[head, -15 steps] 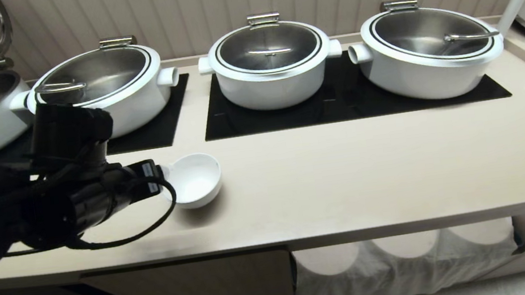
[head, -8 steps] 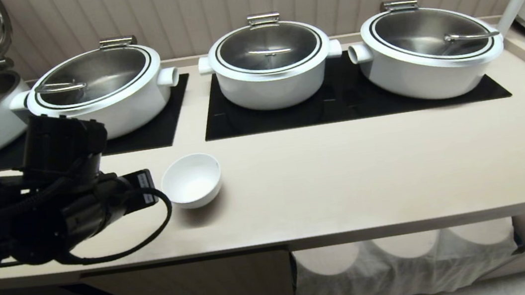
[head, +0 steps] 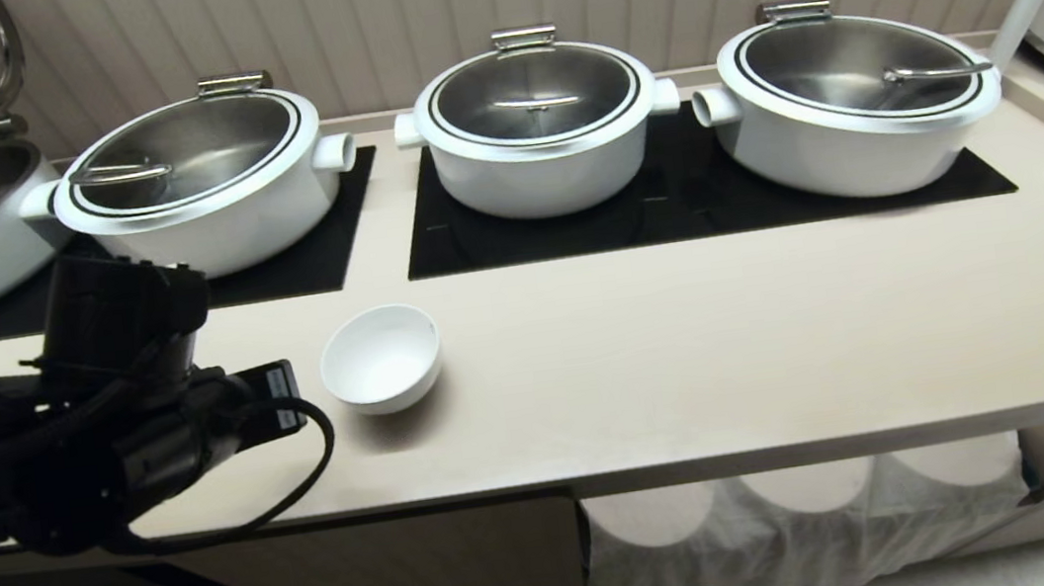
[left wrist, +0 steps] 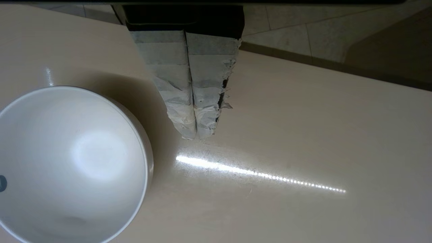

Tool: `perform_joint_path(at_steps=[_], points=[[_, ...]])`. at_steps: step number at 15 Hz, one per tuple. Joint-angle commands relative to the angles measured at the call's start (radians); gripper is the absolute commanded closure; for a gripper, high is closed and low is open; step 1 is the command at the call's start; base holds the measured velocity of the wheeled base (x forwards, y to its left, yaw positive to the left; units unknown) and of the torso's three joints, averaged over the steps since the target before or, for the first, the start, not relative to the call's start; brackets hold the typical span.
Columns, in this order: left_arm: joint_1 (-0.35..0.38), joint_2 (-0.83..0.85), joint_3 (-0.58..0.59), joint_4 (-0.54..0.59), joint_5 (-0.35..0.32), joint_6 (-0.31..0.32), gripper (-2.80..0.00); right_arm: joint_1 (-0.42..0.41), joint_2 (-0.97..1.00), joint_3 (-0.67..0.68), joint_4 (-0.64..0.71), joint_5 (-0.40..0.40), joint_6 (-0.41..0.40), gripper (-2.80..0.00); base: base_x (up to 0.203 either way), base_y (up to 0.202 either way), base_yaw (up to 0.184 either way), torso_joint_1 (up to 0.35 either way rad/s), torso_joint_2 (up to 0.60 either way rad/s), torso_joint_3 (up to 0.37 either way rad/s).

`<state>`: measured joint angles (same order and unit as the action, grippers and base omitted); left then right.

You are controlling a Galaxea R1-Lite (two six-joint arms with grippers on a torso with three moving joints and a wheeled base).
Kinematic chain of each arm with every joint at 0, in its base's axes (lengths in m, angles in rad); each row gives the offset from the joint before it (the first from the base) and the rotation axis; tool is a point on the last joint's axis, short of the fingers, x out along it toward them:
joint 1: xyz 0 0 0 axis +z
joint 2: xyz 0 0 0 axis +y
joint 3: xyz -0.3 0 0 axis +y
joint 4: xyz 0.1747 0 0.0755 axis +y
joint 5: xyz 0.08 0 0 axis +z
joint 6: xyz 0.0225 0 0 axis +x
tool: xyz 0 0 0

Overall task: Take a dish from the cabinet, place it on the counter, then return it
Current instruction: Pick up the bowl from the table

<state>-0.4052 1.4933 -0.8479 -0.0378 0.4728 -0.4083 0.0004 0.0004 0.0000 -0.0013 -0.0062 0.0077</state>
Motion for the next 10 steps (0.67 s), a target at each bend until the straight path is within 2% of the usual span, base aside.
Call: perform_joint_path(at_steps=[1,10], points=[[0.016,-0.02,0.022,-0.001,0.005,-0.003,0.0,0.0,0.0,0.0,0.0,0.0,0.0,0.0,0.0,0.0,0.0,0.0,0.0,0.0],[0.083,-0.074,0.072,-0.001,0.032,0.042,0.0,0.0,0.0,0.0,0.0,0.0,0.0,0.0,0.0,0.0,0.0,0.0,0.0,0.0]])
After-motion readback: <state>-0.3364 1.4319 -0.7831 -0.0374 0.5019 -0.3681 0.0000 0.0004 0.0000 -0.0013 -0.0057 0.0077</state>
